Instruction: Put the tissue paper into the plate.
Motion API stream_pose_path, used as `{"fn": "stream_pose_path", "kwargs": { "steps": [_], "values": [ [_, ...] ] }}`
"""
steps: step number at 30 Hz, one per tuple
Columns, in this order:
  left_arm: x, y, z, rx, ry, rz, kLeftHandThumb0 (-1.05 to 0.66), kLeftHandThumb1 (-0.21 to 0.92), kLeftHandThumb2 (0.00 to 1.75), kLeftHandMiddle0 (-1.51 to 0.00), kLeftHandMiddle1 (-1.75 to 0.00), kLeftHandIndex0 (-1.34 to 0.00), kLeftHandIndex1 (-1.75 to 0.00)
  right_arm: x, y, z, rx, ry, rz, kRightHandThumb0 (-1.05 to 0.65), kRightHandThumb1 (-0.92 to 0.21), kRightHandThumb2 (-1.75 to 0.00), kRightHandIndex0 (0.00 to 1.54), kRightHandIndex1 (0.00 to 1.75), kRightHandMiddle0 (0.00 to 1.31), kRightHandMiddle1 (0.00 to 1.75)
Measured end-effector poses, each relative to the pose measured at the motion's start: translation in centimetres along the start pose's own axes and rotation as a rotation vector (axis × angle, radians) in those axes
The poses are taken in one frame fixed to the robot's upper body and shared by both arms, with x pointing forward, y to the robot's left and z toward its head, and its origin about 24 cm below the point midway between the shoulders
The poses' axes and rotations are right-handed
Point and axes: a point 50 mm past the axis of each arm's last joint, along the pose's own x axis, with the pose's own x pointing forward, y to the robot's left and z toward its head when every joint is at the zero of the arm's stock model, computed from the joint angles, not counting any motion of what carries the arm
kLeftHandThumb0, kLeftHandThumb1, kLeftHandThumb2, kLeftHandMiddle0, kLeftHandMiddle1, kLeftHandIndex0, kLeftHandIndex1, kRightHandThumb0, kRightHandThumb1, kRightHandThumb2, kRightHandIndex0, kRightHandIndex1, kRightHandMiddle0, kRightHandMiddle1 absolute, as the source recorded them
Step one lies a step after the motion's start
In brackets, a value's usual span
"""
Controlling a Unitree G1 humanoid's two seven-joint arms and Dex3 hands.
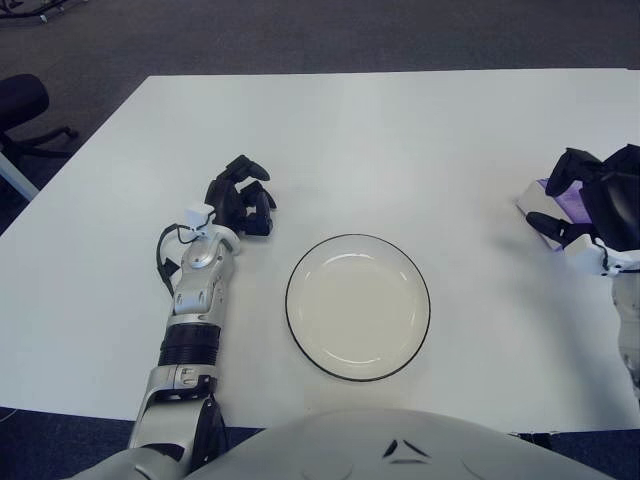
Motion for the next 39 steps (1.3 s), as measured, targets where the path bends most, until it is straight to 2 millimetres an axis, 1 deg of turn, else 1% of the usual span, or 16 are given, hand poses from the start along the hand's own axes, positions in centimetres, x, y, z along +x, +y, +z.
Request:
{"fn": "stream_pose_path", "kwargs": {
  "steps": [4, 10, 16, 20, 23, 24, 25, 26, 28, 30, 32, 34, 36, 39],
  "values": [
    [0.0, 0.0, 0.0, -0.001, 0.0, 0.0, -0.01, -0.06, 1.75, -0.89, -1.75, -0.68, -1.73, 0.2, 0.2, -0.3, -0.031, -0.017, 0.021, -0.86, -0.76, -0.63, 0.19, 1.3, 0.01, 1.46],
    [0.0, 0.0, 0.0, -0.001, 0.0, 0.0, -0.01, -0.07, 1.75, -0.89, -1.75, -0.7, -1.71, 0.5, 0.1, -0.8, -0.115, -0.05, 0.057, -0.87, -0.73, -0.6, 0.1, 1.1, 0.0, 1.25],
    [0.0, 0.0, 0.0, 0.003, 0.0, 0.0, -0.01, -0.07, 1.75, -0.89, -1.75, -0.71, -1.7, 0.8, -0.9, -1.3, -0.194, -0.094, 0.057, -0.89, -0.72, -0.6, 0.06, 0.99, 0.0, 1.12],
    [0.0, 0.0, 0.0, 0.009, -0.004, 0.0, -0.01, -0.07, 1.75, -0.89, -1.75, -0.71, -1.7, 0.9, -1.7, -1.6, -0.216, -0.115, 0.057, -0.93, -0.74, -0.57, 0.02, 0.93, 0.0, 1.03],
    [0.0, 0.0, 0.0, 0.01, -0.006, -0.001, -0.01, -0.08, 1.75, -0.9, -1.75, -0.71, -1.7, 0.9, -2.2, -1.8, -0.197, -0.115, 0.069, -0.94, -0.79, -0.51, 0.01, 0.72, 0.0, 0.92],
    [0.1, 0.0, 0.0, 0.011, -0.005, -0.001, -0.01, -0.08, 1.75, -0.9, -1.75, -0.71, -1.69, 0.9, -2.3, -1.9, -0.181, -0.111, 0.079, -0.95, -0.8, -0.48, 0.0, 0.56, 0.0, 0.85],
    [0.1, 0.0, 0.0, 0.012, -0.004, -0.001, -0.01, -0.08, 1.75, -0.9, -1.75, -0.71, -1.69, 0.8, -2.5, -2.0, -0.161, -0.106, 0.092, -0.95, -0.81, -0.47, 0.0, 0.46, 0.0, 0.8],
    [0.1, 0.0, 0.0, 0.013, -0.003, -0.001, -0.01, -0.08, 1.75, -0.9, -1.75, -0.71, -1.69, 0.8, -2.5, -2.0, -0.146, -0.102, 0.106, -0.95, -0.81, -0.46, 0.0, 0.42, 0.0, 0.78],
    [0.1, 0.0, 0.0, 0.016, -0.003, -0.001, -0.01, -0.08, 1.75, -0.9, -1.75, -0.72, -1.69, 0.7, -2.7, -2.2, -0.123, -0.094, 0.139, -0.97, -0.82, -0.43, 0.0, 0.19, 0.0, 0.58],
    [0.1, 0.0, 0.0, 0.017, -0.003, 0.0, -0.01, -0.08, 1.75, -0.9, -1.75, -0.71, -1.69, 0.7, -2.8, -2.3, -0.1, -0.09, 0.198, -0.98, -0.82, -0.41, 0.0, 0.1, 0.0, 0.48],
    [0.1, 0.0, 0.0, 0.017, -0.003, -0.001, -0.01, -0.08, 1.75, -0.9, -1.75, -0.71, -1.7, 0.6, -2.9, -2.5, -0.095, -0.086, 0.259, -0.98, -0.82, -0.39, 0.0, 0.05, 0.0, 0.41],
    [0.1, 0.0, 0.0, 0.017, -0.003, 0.0, -0.01, -0.07, 1.75, -0.89, -1.75, -0.71, -1.7, 0.7, -3.2, -2.6, -0.091, -0.084, 0.312, -0.97, -0.79, -0.37, 0.0, 0.02, 0.0, 0.26],
    [0.1, 0.0, 0.0, 0.016, -0.002, 0.0, -0.01, -0.07, 1.75, -0.89, -1.75, -0.7, -1.71, 0.8, -3.5, -2.7, -0.096, -0.086, 0.385, -0.97, -0.76, -0.35, 0.0, 0.01, 0.0, 0.21],
    [0.1, 0.0, 0.0, 0.016, -0.002, 0.0, -0.01, -0.07, 1.75, -0.89, -1.75, -0.71, -1.7, 0.9, -3.9, -2.7, -0.119, -0.09, 0.469, -0.94, -0.72, -0.34, 0.0, 0.0, 0.0, 0.08]
  ]
}}
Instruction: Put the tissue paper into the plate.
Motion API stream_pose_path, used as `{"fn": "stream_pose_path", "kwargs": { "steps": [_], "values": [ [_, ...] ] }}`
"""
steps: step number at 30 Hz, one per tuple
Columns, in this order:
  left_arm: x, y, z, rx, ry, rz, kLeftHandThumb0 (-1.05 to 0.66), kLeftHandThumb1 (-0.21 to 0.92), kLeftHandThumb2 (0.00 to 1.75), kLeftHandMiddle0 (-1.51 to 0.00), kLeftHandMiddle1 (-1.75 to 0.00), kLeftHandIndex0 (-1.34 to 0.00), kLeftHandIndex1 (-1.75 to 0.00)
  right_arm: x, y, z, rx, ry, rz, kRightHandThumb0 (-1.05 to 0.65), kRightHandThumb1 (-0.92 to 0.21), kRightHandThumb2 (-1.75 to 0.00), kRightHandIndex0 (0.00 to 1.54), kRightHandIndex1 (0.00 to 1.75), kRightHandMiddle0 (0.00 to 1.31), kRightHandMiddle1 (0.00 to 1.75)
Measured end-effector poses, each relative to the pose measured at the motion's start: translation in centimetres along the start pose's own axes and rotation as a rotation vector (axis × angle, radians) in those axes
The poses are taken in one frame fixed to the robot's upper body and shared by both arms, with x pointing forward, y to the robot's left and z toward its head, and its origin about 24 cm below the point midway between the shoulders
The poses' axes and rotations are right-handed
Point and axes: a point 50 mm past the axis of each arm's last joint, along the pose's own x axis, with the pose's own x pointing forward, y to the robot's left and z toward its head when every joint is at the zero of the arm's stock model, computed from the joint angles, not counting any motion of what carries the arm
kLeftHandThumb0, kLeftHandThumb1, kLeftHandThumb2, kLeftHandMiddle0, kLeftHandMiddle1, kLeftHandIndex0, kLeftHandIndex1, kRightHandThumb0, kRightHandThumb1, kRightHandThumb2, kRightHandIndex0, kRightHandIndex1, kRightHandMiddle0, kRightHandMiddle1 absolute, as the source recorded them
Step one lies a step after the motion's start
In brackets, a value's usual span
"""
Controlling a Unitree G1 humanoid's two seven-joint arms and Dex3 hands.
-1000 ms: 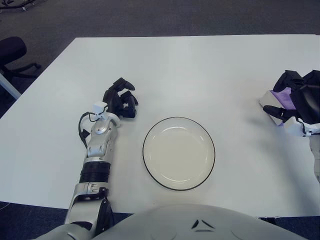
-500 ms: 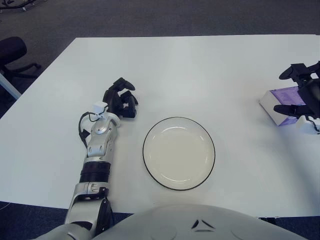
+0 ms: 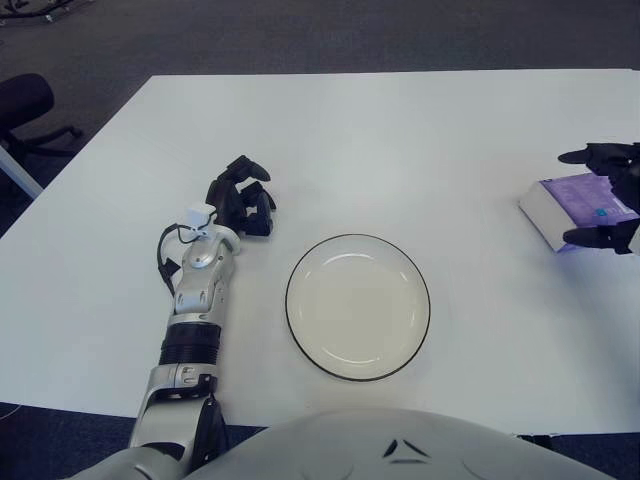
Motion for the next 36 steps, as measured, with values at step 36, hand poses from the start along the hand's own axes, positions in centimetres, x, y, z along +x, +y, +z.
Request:
{"fn": "stream_pose_path", "kwargs": {
  "steps": [36],
  "values": [
    [-0.1, 0.2, 0.0, 0.008, 0.005, -0.001, -0.01, -0.07, 1.75, -0.9, -1.75, -0.7, -1.7, 0.2, 0.0, -1.6, 0.098, 0.072, 0.378, -0.89, -0.59, -0.46, 0.0, 0.0, 0.0, 0.0]
  ]
}}
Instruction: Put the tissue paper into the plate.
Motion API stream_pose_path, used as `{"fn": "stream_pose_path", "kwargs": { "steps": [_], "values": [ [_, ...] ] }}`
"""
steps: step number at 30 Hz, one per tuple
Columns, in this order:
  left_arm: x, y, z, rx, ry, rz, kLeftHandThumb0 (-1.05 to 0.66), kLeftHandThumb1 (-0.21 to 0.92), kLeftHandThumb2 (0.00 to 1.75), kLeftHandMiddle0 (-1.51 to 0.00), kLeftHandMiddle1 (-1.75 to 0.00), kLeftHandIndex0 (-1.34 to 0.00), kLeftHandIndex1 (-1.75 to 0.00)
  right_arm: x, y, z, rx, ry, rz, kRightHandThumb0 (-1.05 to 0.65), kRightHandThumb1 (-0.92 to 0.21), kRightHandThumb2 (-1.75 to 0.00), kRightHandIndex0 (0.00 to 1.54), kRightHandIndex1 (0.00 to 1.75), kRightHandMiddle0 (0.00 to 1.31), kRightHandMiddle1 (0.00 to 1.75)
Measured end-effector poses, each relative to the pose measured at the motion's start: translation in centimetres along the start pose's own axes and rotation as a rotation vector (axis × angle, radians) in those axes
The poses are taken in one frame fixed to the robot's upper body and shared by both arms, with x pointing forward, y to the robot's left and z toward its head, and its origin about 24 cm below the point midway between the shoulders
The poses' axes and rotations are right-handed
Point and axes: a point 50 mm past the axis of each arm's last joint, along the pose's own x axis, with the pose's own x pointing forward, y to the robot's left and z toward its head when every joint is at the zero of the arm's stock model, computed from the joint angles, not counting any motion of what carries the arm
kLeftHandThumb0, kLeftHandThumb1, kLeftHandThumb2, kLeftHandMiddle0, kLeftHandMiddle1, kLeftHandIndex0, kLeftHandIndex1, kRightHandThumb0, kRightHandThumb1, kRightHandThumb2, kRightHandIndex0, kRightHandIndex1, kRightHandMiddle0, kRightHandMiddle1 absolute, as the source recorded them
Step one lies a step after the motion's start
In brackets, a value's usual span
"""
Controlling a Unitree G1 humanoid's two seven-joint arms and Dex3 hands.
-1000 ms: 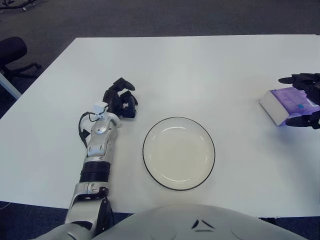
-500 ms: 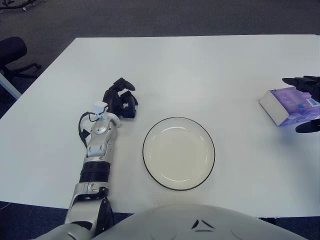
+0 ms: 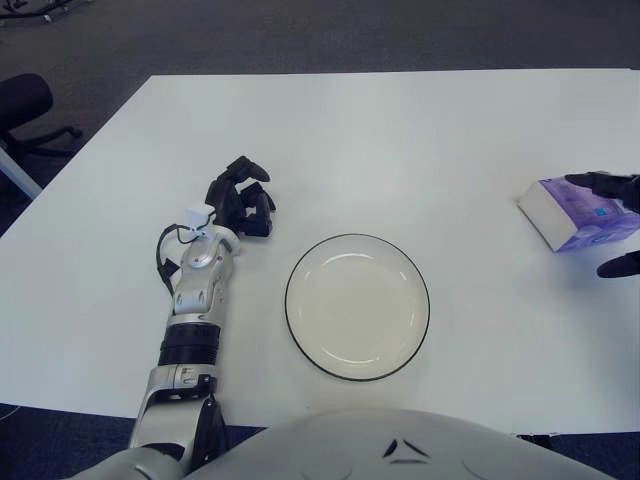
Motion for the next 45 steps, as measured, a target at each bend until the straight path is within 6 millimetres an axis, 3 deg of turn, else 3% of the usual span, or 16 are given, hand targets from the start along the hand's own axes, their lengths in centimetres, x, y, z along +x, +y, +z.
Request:
{"fn": "stream_pose_path", "kwargs": {
  "steps": [7, 16, 26, 38, 45],
  "values": [
    [0.0, 0.1, 0.1, 0.003, -0.003, 0.013, -0.01, -0.07, 1.75, -0.89, -1.75, -0.7, -1.71, 0.9, 0.2, 0.0, 0.027, 0.028, 0.071, -0.87, -0.58, -0.46, 0.0, 0.0, 0.0, 0.0],
    [-0.1, 0.1, 0.1, 0.008, -0.011, 0.028, -0.01, -0.07, 1.75, -0.89, -1.75, -0.7, -1.71, 2.5, 1.1, -0.4, 0.01, 0.044, -0.005, -0.82, -0.52, -0.52, 0.0, 0.0, 0.0, 0.0],
    [-0.2, 0.0, 0.6, 0.031, -0.04, 0.031, -0.01, -0.07, 1.75, -0.89, -1.75, -0.7, -1.71, 5.9, 1.8, -2.8, -0.023, 0.052, -0.097, -0.87, -0.53, -0.54, 0.0, 0.0, 0.0, 0.0],
    [-0.3, 0.0, 0.7, 0.044, -0.055, 0.04, -0.01, -0.07, 1.75, -0.89, -1.75, -0.69, -1.72, 6.7, 2.1, -3.7, -0.032, 0.002, -0.128, -0.91, -0.55, -0.54, 0.0, 0.0, 0.0, 0.0],
    [-0.3, 0.0, 0.8, 0.044, -0.059, 0.04, -0.01, -0.07, 1.75, -0.89, -1.75, -0.69, -1.72, 6.7, 2.1, -3.5, -0.022, -0.024, -0.129, -0.94, -0.61, -0.47, 0.0, 0.0, 0.0, 0.0]
  ]
}}
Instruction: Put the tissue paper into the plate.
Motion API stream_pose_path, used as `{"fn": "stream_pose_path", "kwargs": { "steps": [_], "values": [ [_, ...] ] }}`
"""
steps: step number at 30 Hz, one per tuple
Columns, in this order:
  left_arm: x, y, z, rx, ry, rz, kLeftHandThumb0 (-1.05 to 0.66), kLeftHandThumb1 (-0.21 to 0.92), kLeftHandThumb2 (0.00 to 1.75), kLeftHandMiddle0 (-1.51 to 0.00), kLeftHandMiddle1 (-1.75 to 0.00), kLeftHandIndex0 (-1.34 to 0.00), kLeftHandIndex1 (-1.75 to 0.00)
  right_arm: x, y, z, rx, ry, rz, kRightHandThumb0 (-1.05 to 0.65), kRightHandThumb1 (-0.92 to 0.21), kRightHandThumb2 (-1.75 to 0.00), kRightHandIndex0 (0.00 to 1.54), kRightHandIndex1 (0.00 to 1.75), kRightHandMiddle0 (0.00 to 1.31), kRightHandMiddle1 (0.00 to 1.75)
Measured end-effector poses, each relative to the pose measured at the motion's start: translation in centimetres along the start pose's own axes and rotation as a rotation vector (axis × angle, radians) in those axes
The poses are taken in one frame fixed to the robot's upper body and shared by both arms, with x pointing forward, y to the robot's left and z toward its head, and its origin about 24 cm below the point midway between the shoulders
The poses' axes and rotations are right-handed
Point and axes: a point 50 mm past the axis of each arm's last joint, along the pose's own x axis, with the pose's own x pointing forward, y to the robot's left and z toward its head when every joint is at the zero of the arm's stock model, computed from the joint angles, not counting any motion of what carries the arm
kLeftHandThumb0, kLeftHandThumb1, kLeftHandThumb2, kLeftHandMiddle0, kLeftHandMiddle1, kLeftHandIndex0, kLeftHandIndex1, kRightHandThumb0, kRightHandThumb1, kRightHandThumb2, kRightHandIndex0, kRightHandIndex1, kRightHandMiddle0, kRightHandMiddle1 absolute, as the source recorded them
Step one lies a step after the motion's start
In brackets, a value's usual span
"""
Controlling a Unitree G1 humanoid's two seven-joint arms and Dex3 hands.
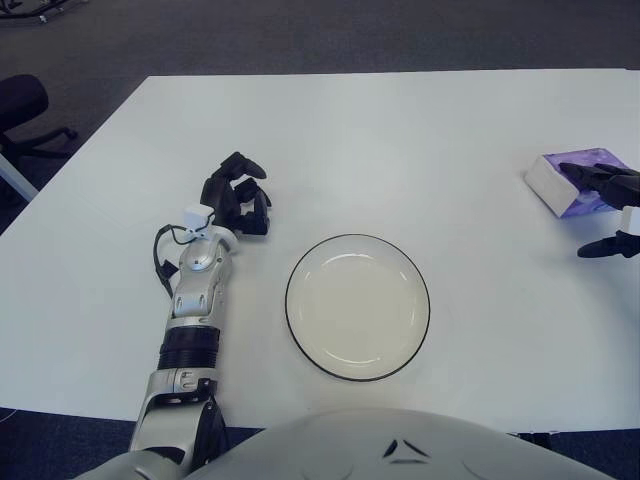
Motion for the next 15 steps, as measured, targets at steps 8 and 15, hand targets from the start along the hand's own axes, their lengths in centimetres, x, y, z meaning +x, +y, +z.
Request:
{"fn": "stream_pose_path", "kwargs": {
  "steps": [8, 15],
  "values": [
    [-0.1, 0.1, 0.0, 0.002, -0.003, 0.0, -0.01, -0.07, 1.75, -0.89, -1.75, -0.69, -1.72, -0.1, -0.1, 0.6, 0.018, -0.031, 0.015, -0.98, -0.74, -0.33, 0.0, 0.0, 0.0, 0.0],
    [-0.1, 0.1, 0.0, 0.003, -0.003, -0.005, -0.01, -0.06, 1.75, -0.89, -1.75, -0.69, -1.73, -0.1, -0.1, 1.6, 0.022, -0.08, 0.009, -1.01, -0.82, -0.26, 0.0, 0.0, 0.0, 0.0]
  ]
}}
